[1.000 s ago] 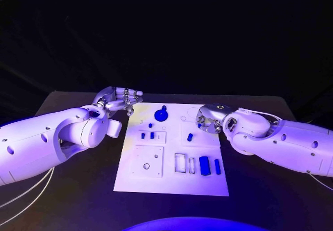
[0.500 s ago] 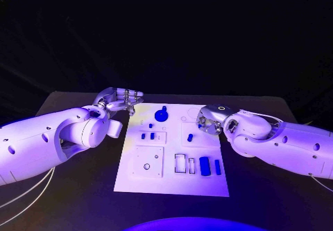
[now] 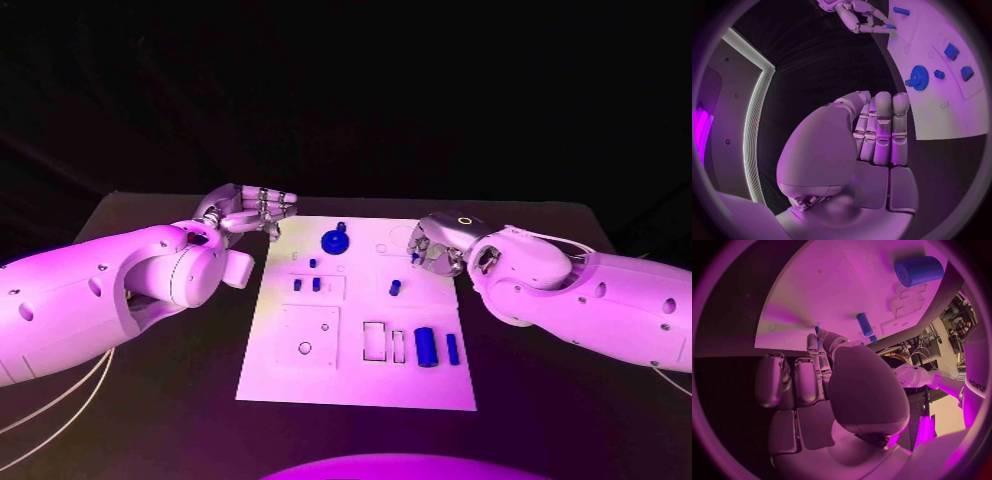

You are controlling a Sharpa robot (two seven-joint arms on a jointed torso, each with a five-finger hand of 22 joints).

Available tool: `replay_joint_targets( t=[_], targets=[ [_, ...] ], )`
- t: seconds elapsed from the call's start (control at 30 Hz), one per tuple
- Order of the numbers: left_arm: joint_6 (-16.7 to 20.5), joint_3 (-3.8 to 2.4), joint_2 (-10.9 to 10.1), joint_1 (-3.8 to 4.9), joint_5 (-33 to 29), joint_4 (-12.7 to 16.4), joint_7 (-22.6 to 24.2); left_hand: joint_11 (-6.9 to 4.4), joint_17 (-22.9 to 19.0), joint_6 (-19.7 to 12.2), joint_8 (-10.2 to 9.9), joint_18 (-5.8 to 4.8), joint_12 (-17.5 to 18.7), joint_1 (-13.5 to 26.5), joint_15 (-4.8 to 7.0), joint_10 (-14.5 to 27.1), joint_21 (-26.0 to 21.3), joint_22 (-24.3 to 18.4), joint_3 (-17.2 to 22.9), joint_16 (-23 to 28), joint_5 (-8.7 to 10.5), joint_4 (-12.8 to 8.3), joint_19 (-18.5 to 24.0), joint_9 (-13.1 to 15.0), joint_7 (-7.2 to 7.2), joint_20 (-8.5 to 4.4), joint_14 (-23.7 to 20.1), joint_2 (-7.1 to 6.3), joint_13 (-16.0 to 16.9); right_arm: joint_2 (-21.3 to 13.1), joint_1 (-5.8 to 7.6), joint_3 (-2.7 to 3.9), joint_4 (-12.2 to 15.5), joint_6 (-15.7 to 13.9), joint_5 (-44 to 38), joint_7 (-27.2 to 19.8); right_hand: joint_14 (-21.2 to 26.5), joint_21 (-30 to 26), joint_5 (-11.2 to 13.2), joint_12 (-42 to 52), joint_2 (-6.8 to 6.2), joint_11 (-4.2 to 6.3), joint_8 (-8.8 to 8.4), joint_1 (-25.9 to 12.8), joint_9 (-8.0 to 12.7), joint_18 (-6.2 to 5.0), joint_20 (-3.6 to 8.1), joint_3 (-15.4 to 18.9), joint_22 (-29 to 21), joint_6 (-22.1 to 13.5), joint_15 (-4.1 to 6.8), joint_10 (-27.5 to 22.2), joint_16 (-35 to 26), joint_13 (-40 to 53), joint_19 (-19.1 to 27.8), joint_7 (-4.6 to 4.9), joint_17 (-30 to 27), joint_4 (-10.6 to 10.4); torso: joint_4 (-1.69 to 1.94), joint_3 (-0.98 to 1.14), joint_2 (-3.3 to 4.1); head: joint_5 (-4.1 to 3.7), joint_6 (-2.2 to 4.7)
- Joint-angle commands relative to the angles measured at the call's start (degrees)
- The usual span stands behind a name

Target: Assemble the parts on the task board

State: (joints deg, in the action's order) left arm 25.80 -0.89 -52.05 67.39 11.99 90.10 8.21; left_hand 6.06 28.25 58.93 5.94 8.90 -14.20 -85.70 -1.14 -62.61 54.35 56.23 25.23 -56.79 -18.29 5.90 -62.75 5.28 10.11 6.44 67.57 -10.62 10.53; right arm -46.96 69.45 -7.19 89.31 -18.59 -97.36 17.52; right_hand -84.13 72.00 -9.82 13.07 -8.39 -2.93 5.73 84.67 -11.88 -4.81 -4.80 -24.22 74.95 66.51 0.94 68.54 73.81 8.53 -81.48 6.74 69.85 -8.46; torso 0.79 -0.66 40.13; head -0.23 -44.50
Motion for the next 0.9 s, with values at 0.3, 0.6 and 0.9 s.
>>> replay_joint_targets(
  t=[0.3, 0.6, 0.9],
  targets=[
    [-0.9, -0.03, 0.1, 0.06, -0.4, -0.1, -0.1, 0.06, -0.2, -0.5, -0.3, 0.54, -0.2, -0.4, -0.17, 0.6, -0.6, -0.3, 0.0, 0.4, -0.14, -0.5, 0.8, -0.1, 0.15, -0.08, -0.5, 0.34, 0.1, -4.0, 1.19, 0.47, 7.9, -2.4, 0.0, 0.6, -2.4, 0.6, -0.5, -0.3, -0.12, 0.06, 0.07, -0.6, -0.1, 1.11, 0.08, 0.0, 7.2, 0.4, 0.54, 0.6, 0.0, -0.1, -0.6, -0.03, 0.0, -0.1, -0.11, 0.00, 0.06, 0.60, -0.02],
    [-1.1, -0.02, 0.4, 0.04, -0.6, -0.2, 0.3, 0.07, -0.2, -0.6, -0.3, 0.55, -0.2, -0.4, -0.18, 0.6, -0.6, -0.4, 0.0, 0.4, -0.14, -0.5, 0.8, -0.1, 0.16, -0.08, -0.5, 0.34, 0.1, -2.9, 1.25, 0.64, 14.5, -4.3, 0.2, -0.2, -2.4, 1.0, -1.3, -0.5, -0.19, 0.10, 0.03, -0.6, -0.1, 1.19, 0.15, -0.2, 7.4, 0.5, 0.59, 0.8, 0.2, -0.2, -0.7, -0.05, 0.1, 0.1, 0.01, -0.03, 0.01, 2.26, -0.15],
    [-1.4, 0.03, 0.8, 0.04, -1.4, 0.0, 1.1, 0.09, -0.3, -0.6, -0.3, 0.56, -0.3, -0.3, -0.21, 0.7, -0.7, -0.4, 0.1, 0.5, -0.13, -0.5, 0.9, -0.1, 0.18, -0.06, -0.6, 0.36, 0.1, 1.9, -0.35, 0.48, 14.3, -4.1, 0.1, -1.4, -2.4, 1.0, -1.5, -0.5, -0.20, 0.10, 0.01, -0.6, -0.1, 1.20, 0.16, -0.3, 7.5, 0.5, 0.59, 0.8, 0.2, -0.2, -0.8, -0.05, 0.1, 0.2, 0.06, -0.15, 0.00, 4.90, -1.10]
  ],
)
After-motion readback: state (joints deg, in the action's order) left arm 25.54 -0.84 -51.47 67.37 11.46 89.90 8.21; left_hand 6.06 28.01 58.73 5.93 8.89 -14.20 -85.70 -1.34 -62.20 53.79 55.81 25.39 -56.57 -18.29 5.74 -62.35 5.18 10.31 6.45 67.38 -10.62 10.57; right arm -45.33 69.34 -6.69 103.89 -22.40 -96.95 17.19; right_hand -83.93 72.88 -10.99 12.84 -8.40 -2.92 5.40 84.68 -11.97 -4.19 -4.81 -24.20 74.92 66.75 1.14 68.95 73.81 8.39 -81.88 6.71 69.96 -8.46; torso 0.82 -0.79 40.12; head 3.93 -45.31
